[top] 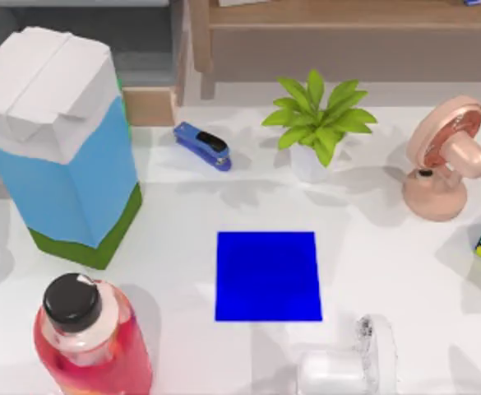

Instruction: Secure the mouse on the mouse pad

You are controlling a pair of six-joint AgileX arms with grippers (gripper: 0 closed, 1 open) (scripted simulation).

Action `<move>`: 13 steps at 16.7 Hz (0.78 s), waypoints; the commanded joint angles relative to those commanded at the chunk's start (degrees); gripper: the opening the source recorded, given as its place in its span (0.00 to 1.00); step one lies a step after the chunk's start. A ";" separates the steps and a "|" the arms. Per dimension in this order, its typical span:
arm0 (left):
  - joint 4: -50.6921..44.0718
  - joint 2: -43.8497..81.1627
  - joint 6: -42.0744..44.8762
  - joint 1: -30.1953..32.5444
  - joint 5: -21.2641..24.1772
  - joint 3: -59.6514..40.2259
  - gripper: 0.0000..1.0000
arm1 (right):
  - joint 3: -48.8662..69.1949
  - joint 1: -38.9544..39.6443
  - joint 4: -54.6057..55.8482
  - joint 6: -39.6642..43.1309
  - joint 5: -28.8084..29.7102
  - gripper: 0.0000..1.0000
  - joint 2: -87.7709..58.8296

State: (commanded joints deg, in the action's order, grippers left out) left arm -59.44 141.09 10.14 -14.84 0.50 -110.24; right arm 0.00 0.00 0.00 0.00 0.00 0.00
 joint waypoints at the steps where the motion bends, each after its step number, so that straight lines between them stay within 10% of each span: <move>1: 0.00 0.00 0.00 0.00 0.00 0.00 0.62 | 0.00 0.00 0.00 0.00 0.00 1.00 0.00; 9: 0.00 0.00 0.00 0.00 0.00 0.00 0.02 | 0.00 0.00 0.00 0.00 0.00 1.00 0.00; 13: 0.00 0.00 0.00 0.00 0.00 0.00 0.00 | 0.00 0.00 0.00 0.00 0.00 1.00 0.00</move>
State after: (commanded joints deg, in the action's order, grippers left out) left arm -59.44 141.09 10.14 -14.84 0.50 -110.24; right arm 0.00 0.00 0.00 0.00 0.00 0.00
